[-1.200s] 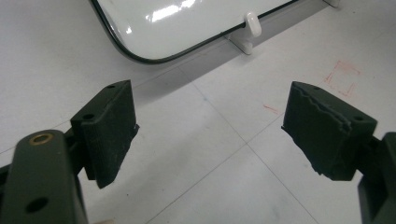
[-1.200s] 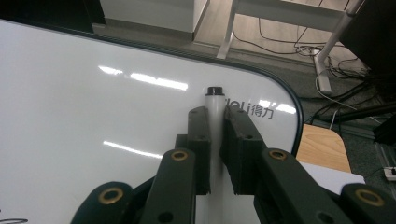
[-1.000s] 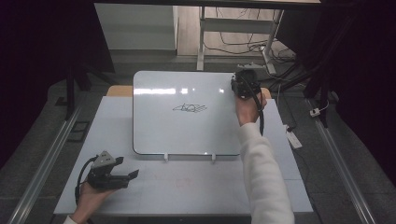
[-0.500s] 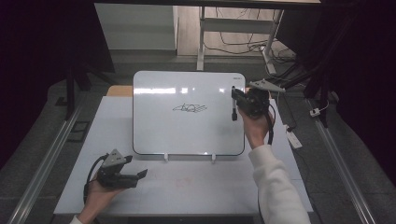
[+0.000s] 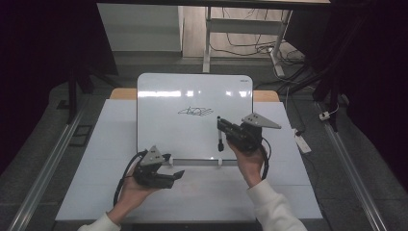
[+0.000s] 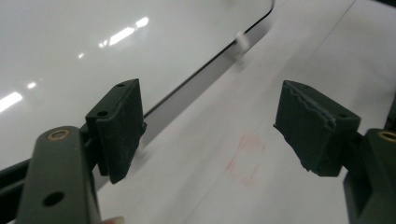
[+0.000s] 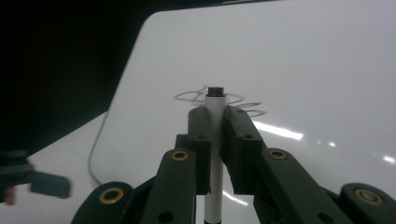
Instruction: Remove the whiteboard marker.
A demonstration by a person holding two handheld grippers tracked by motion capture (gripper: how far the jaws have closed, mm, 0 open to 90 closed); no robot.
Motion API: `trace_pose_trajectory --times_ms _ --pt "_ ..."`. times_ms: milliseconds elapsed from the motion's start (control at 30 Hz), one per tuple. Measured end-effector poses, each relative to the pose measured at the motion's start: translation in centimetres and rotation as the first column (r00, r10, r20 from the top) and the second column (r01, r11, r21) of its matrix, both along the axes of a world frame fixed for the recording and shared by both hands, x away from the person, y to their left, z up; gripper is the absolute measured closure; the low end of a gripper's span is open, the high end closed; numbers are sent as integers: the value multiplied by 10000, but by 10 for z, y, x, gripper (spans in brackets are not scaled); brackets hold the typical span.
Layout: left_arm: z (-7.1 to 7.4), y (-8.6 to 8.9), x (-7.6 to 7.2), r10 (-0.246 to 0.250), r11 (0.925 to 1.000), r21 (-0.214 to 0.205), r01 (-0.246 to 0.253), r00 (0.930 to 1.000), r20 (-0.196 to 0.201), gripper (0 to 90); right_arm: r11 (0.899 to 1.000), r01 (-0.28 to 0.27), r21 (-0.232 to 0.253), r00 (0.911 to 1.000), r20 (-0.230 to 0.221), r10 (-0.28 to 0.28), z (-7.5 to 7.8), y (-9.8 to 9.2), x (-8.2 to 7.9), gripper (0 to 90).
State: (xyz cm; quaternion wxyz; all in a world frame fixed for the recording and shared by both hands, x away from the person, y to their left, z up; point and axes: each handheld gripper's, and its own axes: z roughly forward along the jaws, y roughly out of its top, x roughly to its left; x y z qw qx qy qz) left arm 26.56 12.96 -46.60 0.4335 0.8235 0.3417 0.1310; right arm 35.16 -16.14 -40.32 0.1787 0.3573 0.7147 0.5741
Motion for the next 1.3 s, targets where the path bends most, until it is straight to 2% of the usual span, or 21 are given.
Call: trace_pose_trajectory --times_ms 167,267,367,633,767,867,1033,1100,1133,1233,1300 --pt "6 -24 8 -430 9987 -263 431 9991 56 279 9991 -371 209 9993 31 371 -9 11 -11 807" --pt "7 -33 13 -632 9969 -467 632 9980 0 328 9954 -649 703 9979 67 646 -14 17 -20 806" --pt "6 -44 19 -845 9947 -580 846 9964 52 372 9927 -804 903 9968 103 798 -18 21 -26 806" --pt "1 -54 25 -983 9937 -534 986 9951 76 499 9858 -1131 1242 9936 186 1117 -20 29 -36 806" --pt "0 -54 25 -1020 9938 -421 1030 9944 266 624 9813 -1322 1400 9912 258 1299 -20 33 -42 806" --pt "-1 -53 25 -1073 9933 -399 1086 9937 316 731 9822 -1317 1343 9911 376 1278 -19 33 -44 806" --pt "-1 -49 27 -1079 9934 -372 1085 9940 176 767 9804 -1397 1391 9899 454 1346 -20 32 -46 795" --pt "-1 -47 27 -1121 9928 -400 1127 9936 157 775 9804 -1655 1067 9860 382 1622 -20 32 -45 672" --pt "0 -46 27 -1136 9926 -410 1142 9934 160 775 9804 -1757 891 9842 364 1731 -21 31 -46 644" --pt "1 -43 27 -1198 9921 -362 1204 9926 186 776 9750 -2193 348 9755 -118 2198 -26 27 -44 605" --pt "1 -42 27 -1228 9918 -326 1233 9923 177 776 9683 -2480 289 9673 -477 2491 -29 25 -41 601"
